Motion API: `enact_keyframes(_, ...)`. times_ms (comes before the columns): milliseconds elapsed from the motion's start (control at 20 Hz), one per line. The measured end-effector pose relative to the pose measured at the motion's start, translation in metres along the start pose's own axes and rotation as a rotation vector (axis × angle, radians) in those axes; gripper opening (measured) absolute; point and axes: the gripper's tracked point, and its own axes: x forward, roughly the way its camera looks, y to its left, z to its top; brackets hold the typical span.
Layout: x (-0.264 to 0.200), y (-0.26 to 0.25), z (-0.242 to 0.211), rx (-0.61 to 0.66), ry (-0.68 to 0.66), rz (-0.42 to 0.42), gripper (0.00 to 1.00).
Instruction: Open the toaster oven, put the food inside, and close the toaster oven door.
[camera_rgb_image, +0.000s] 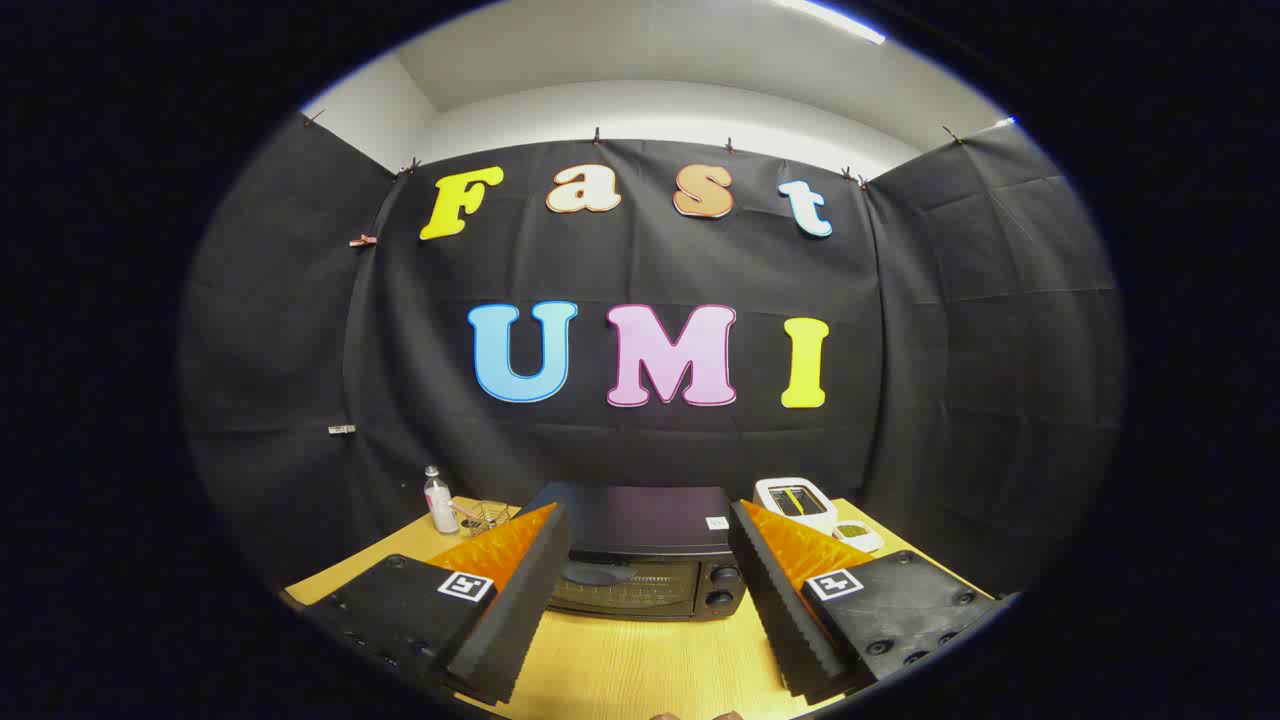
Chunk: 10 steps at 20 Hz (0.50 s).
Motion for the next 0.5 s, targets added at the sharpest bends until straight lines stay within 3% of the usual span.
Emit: enact_keyframes(500,0.0039,-0.001,-0.0084,0.024,0.035,0.002,0.97)
